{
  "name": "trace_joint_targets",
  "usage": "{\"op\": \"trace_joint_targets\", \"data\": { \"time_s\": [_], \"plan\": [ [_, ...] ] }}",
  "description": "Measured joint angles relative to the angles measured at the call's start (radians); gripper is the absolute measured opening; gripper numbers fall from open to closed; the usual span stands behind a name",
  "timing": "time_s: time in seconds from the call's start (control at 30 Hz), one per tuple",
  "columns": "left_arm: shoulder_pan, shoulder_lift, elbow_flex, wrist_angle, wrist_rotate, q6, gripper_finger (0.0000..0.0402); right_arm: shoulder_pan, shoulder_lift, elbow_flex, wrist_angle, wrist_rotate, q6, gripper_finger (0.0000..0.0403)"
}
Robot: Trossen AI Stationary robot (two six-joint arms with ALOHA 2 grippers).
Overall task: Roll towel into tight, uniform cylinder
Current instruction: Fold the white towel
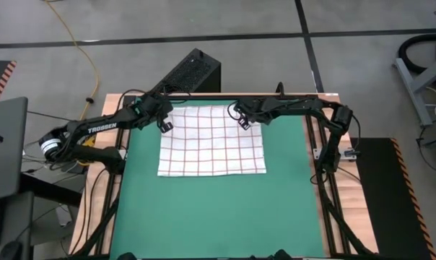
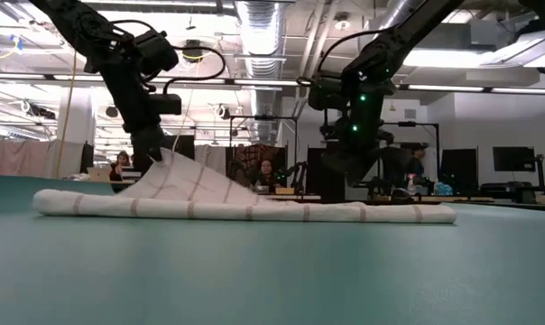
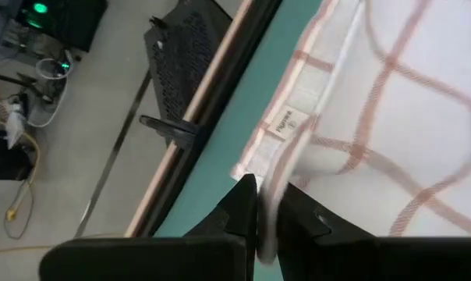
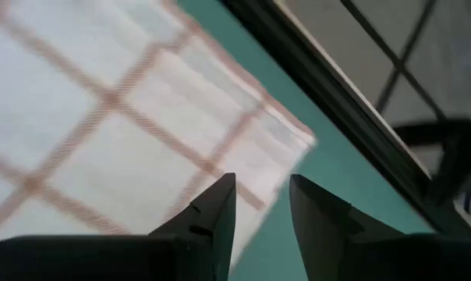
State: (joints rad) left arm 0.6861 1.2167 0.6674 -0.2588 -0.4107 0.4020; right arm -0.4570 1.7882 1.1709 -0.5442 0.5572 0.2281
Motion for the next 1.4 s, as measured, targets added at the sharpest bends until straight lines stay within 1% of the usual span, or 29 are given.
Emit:
{"op": "trace_joint_targets", "data": {
  "time_s": [0.07, 0.13, 0.27, 0.37, 0.47, 0.57, 0.63, 0.73, 0.83, 0.93, 1.03, 1.13, 1.23, 1.4],
  "plan": [
    [0.004, 0.016, 0.000, 0.009, 0.001, 0.001, 0.0025, 0.006, 0.000, 0.000, 0.018, -0.012, -0.040, 0.0143],
    [0.012, 0.040, 0.000, 0.021, -0.020, 0.007, 0.0025, 0.002, 0.000, 0.000, 0.031, -0.022, -0.051, 0.0142],
    [0.021, 0.108, 0.000, 0.070, -0.044, 0.005, 0.0026, -0.019, 0.000, 0.000, 0.026, -0.037, -0.033, 0.0142],
    [0.022, 0.168, 0.000, 0.107, -0.100, 0.014, 0.0026, -0.025, 0.000, 0.000, 0.026, -0.083, -0.028, 0.0141],
    [0.027, 0.223, 0.000, 0.166, -0.174, 0.043, 0.0026, -0.021, 0.000, 0.000, 0.025, -0.089, -0.043, 0.0141],
    [0.030, 0.262, 0.000, 0.225, -0.196, 0.074, 0.0026, -0.021, 0.000, 0.000, 0.025, -0.090, -0.046, 0.0141],
    [0.030, 0.279, 0.000, 0.253, -0.168, 0.075, 0.0026, -0.022, 0.000, 0.000, 0.025, -0.090, -0.046, 0.0141],
    [0.030, 0.295, 0.000, 0.260, -0.079, 0.067, 0.0026, -0.022, 0.000, 0.000, 0.025, -0.096, -0.050, 0.0141],
    [0.027, 0.309, 0.000, 0.254, -0.022, 0.053, 0.0026, -0.022, 0.000, 0.000, 0.027, -0.140, -0.061, 0.0141],
    [0.027, 0.309, 0.000, 0.252, -0.020, 0.059, 0.0026, -0.021, 0.000, -0.004, 0.037, -0.165, -0.077, 0.0141],
    [0.034, 0.297, 0.000, 0.253, -0.020, 0.114, 0.0035, -0.021, 0.000, -0.027, 0.042, -0.167, -0.078, 0.0141],
    [0.044, 0.295, 0.005, 0.258, 0.010, 0.158, 0.0052, -0.021, 0.000, -0.046, 0.047, -0.168, -0.078, 0.0141],
    [0.051, 0.295, 0.012, 0.260, 0.037, 0.184, 0.0078, -0.021, 0.000, -0.059, 0.049, -0.169, -0.073, 0.0141],
    [0.069, 0.295, 0.037, 0.253, 0.034, 0.221, 0.0131, -0.021, 0.000, -0.063, 0.053, -0.171, -0.076, 0.0140]
  ]
}}
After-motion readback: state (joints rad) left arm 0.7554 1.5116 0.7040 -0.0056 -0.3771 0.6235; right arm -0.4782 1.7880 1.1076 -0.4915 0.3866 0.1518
